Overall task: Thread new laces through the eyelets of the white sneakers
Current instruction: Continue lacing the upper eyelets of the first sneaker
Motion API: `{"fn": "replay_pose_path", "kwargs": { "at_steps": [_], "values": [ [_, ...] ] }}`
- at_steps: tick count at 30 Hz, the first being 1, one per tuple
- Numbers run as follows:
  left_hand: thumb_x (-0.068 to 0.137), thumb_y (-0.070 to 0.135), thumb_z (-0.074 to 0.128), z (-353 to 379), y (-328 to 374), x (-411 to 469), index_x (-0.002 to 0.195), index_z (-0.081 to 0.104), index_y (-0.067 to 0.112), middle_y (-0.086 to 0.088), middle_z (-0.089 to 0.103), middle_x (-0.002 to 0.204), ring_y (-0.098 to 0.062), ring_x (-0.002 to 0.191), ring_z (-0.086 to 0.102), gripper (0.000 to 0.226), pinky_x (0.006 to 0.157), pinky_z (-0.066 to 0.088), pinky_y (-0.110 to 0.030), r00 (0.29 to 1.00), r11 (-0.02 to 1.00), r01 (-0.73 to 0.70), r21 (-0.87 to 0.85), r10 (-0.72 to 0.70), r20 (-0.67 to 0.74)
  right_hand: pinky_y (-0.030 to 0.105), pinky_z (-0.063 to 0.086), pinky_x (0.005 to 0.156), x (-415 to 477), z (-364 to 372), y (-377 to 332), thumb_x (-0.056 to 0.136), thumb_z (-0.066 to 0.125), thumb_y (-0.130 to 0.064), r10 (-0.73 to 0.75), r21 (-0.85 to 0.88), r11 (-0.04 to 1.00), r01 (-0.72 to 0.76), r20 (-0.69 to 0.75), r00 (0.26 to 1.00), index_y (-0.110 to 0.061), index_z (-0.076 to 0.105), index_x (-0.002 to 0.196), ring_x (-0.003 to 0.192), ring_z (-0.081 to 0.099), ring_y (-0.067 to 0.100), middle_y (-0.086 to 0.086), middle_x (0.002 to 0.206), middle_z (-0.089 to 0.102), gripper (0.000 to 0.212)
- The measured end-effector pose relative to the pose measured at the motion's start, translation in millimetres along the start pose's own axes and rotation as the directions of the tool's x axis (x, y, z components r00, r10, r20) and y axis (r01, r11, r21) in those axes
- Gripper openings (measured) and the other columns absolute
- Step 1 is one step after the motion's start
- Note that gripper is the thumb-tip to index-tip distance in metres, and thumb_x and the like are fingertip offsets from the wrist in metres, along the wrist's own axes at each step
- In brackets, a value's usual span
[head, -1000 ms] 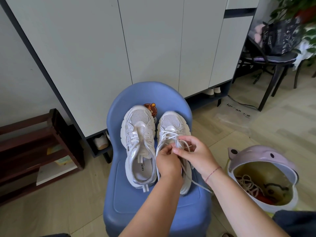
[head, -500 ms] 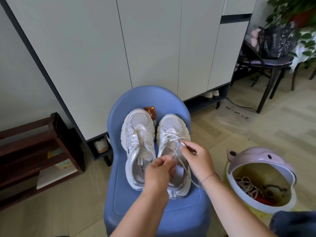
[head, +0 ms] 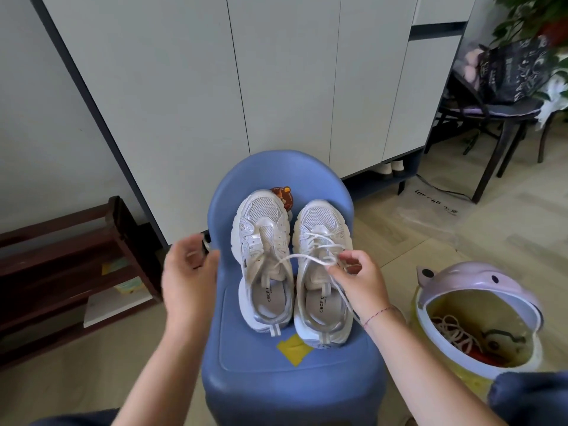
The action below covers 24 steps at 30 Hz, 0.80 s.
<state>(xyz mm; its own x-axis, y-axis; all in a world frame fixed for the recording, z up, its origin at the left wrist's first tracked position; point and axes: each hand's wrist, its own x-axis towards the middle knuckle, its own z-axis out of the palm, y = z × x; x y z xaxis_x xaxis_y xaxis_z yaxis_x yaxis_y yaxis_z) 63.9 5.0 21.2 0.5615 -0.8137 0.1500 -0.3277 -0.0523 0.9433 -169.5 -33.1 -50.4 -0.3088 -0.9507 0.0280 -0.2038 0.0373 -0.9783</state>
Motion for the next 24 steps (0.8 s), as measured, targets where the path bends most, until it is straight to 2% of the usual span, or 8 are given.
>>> {"fn": "replay_pose_path", "kwargs": {
  "at_steps": [2, 4, 7, 9, 11, 14, 20, 24],
  "values": [
    [0.085, 0.014, 0.07, 18, 9, -13, 0.107, 0.063, 0.027, 0.009, 0.056, 0.101, -0.003, 0.083, 0.055, 0.027, 0.075, 0.039, -0.016, 0.954, 0.949, -0.289, 0.123, 0.276, 0.114, 0.021, 0.044, 0.075, -2, 1, 0, 0.074, 0.078, -0.03, 0.005, 0.025, 1.0, -0.005, 0.003, 1.0, -0.022, 0.062, 0.095, 0.095, 0.058, 0.014, 0.001, 0.104, 0.062, 0.027],
    [0.084, 0.017, 0.071, 43, 13, -21, 0.101, 0.07, 0.024, 0.014, 0.057, 0.099, 0.001, 0.076, 0.054, 0.018, 0.068, 0.038, -0.007, 0.853, 0.879, -0.463, 0.114, 0.407, 0.326, 0.022, 0.048, 0.075, -5, -1, -2, 0.075, 0.077, -0.031, 0.017, 0.077, 0.997, -0.018, 0.003, 1.0, -0.02, 0.064, 0.095, 0.092, 0.061, 0.015, 0.0, 0.099, 0.066, 0.026],
    [0.086, 0.028, 0.069, 80, 15, -29, 0.11, 0.069, 0.02, 0.01, 0.059, 0.11, -0.004, 0.072, 0.054, 0.025, 0.068, 0.041, -0.011, 0.684, 0.766, -0.629, 0.133, 0.465, 0.562, 0.023, 0.051, 0.075, -9, -7, -6, 0.078, 0.075, -0.028, 0.035, 0.161, 0.986, -0.035, 0.004, 0.999, -0.019, 0.066, 0.093, 0.087, 0.065, 0.014, 0.001, 0.092, 0.07, 0.02],
    [0.087, 0.031, 0.067, 99, 16, -31, 0.117, 0.065, 0.018, 0.003, 0.059, 0.114, -0.016, 0.086, 0.06, 0.033, 0.075, 0.048, -0.028, 0.627, 0.713, -0.678, 0.181, 0.431, 0.649, 0.016, 0.049, 0.072, -10, -11, -8, 0.081, 0.073, -0.025, 0.029, 0.187, 0.982, -0.029, 0.001, 1.0, -0.021, 0.067, 0.091, 0.085, 0.065, 0.012, -0.002, 0.089, 0.07, 0.012],
    [0.09, 0.028, 0.062, 111, 15, -31, 0.116, 0.065, 0.017, 0.0, 0.058, 0.112, -0.023, 0.094, 0.061, 0.028, 0.073, 0.047, -0.035, 0.623, 0.663, -0.702, 0.259, 0.397, 0.674, 0.015, 0.047, 0.071, -10, -13, -7, 0.082, 0.072, -0.024, 0.017, 0.189, 0.982, -0.017, 0.006, 1.0, -0.022, 0.068, 0.09, 0.086, 0.065, 0.01, -0.003, 0.088, 0.071, 0.009],
    [0.093, 0.027, 0.055, 123, 16, -31, 0.107, 0.068, 0.017, -0.003, 0.055, 0.107, -0.024, 0.092, 0.061, 0.022, 0.067, 0.045, -0.034, 0.648, 0.609, -0.713, 0.346, 0.386, 0.656, 0.018, 0.048, 0.074, -7, -15, -5, 0.082, 0.071, -0.025, 0.017, 0.184, 0.983, -0.019, 0.012, 1.0, -0.025, 0.07, 0.086, 0.086, 0.066, 0.011, -0.004, 0.087, 0.072, 0.004],
    [0.092, 0.024, 0.059, 132, 9, -30, 0.101, 0.072, 0.016, -0.005, 0.053, 0.101, -0.028, 0.078, 0.062, 0.018, 0.061, 0.048, -0.038, 0.723, 0.71, -0.632, 0.31, 0.397, 0.565, 0.013, 0.048, 0.072, -8, -18, 1, 0.083, 0.07, -0.024, 0.015, 0.219, 0.976, -0.014, -0.002, 1.0, -0.02, 0.072, 0.091, 0.086, 0.067, 0.009, -0.004, 0.088, 0.073, 0.01],
    [0.091, 0.024, 0.062, 130, 11, -29, 0.097, 0.074, 0.016, 0.004, 0.051, 0.095, -0.019, 0.075, 0.059, 0.015, 0.066, 0.048, -0.034, 0.763, 0.802, -0.545, 0.243, 0.355, 0.54, 0.013, 0.048, 0.069, -9, -16, 0, 0.081, 0.073, -0.021, 0.009, 0.24, 0.971, -0.003, -0.025, 1.0, -0.025, 0.071, 0.08, 0.078, 0.067, 0.005, -0.007, 0.079, 0.073, 0.005]
  ]
}}
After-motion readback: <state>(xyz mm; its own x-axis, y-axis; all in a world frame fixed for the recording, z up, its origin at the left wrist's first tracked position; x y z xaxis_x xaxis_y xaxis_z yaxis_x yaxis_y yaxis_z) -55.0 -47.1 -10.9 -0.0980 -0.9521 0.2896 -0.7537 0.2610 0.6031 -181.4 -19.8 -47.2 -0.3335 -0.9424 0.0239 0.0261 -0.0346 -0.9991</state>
